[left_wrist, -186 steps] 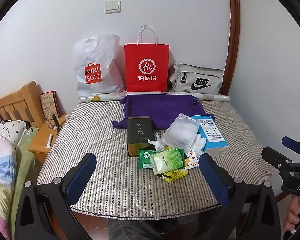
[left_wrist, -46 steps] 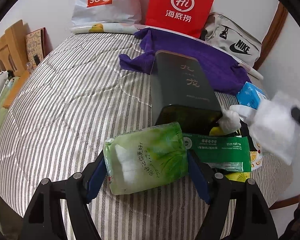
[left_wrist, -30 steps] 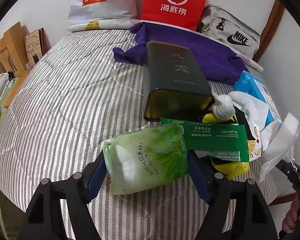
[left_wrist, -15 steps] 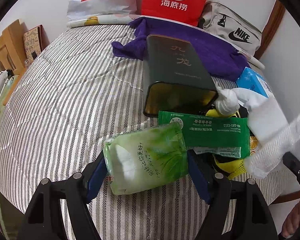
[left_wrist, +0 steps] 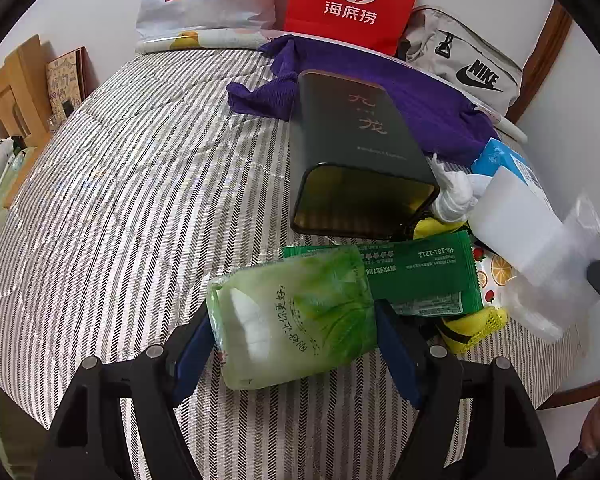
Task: Organize soft objects
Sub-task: 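Grasp the clear plastic bag with the right gripper while the left holds the wipes, then carry the plastic bag with the right gripper toward the purple towel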
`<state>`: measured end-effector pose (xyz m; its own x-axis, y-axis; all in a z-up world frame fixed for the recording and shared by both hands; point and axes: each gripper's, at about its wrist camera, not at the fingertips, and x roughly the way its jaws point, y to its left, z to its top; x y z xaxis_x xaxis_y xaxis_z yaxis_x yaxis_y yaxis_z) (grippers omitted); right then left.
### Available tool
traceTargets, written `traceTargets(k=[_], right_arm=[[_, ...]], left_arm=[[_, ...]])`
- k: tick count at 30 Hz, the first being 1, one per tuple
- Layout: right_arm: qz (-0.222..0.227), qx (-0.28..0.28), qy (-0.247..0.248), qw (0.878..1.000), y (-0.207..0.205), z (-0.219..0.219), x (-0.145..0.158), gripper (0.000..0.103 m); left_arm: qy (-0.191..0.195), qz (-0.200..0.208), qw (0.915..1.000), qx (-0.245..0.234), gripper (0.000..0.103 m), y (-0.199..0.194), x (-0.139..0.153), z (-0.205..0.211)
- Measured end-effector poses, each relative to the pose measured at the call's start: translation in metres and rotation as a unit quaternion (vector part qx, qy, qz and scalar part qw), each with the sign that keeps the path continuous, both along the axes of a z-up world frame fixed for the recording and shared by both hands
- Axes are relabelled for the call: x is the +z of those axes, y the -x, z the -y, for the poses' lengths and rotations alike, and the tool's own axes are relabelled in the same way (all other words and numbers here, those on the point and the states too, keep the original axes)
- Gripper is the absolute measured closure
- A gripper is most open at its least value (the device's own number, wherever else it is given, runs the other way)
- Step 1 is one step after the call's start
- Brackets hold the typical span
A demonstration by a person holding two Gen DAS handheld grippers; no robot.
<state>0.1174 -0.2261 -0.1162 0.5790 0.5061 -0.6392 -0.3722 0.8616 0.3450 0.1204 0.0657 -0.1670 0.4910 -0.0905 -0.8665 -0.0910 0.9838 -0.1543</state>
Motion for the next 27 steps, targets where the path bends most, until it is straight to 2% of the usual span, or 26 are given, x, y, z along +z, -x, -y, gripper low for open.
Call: traceTargets(k=[5, 11, 15, 18, 19, 22, 23, 25, 26, 27], right_arm=[[-0.022, -0.029, 0.015, 0.999, 0.012, 0.024, -0.015, 0.1], [-0.05, -0.058, 0.008, 0.997, 0.016, 0.046, -0.032, 0.102], [-0.069, -0.059, 0.003, 0.996, 0.014, 0.049, -0.042, 0.102], [-0.101, -0.06, 0.006, 0.993, 0.008, 0.049, -0.058, 0.096], [-0.116, -0.058, 0.012, 0.991, 0.005, 0.049, -0.064, 0.09], [-0.123, -0.069, 0.044, 0.989, 0.007, 0.053, -0.072, 0.042], [-0.112, -0.073, 0.056, 0.989, 0.009, 0.054, -0.07, 0.034], [-0.08, -0.073, 0.085, 0.991, 0.016, 0.053, -0.063, 0.028], [-0.067, -0.07, 0.093, 0.991, 0.018, 0.052, -0.061, 0.018], [-0.056, -0.067, 0.096, 0.992, 0.02, 0.05, -0.059, 0.013]], left_arm=[[0.003, 0.006, 1.0, 0.002, 0.028, 0.004, 0.002, -0.002], [-0.001, 0.019, 0.9998, -0.003, 0.03, 0.006, 0.005, -0.001], [-0.005, 0.007, 0.9999, -0.006, 0.03, 0.004, 0.002, 0.0], [-0.008, 0.002, 0.9999, -0.006, 0.029, 0.003, 0.001, 0.001], [-0.009, 0.0, 0.9999, -0.006, 0.029, 0.004, 0.001, 0.001], [-0.009, -0.002, 0.9999, -0.006, 0.029, 0.004, 0.002, 0.001], [-0.01, -0.003, 0.9999, -0.006, 0.029, 0.004, 0.002, 0.001], [-0.01, -0.004, 0.9999, -0.005, 0.029, 0.004, 0.001, 0.001], [-0.011, -0.004, 0.9999, -0.006, 0.029, 0.003, 0.001, 0.001], [-0.011, -0.004, 0.9999, -0.007, 0.029, 0.003, 0.001, 0.002]])
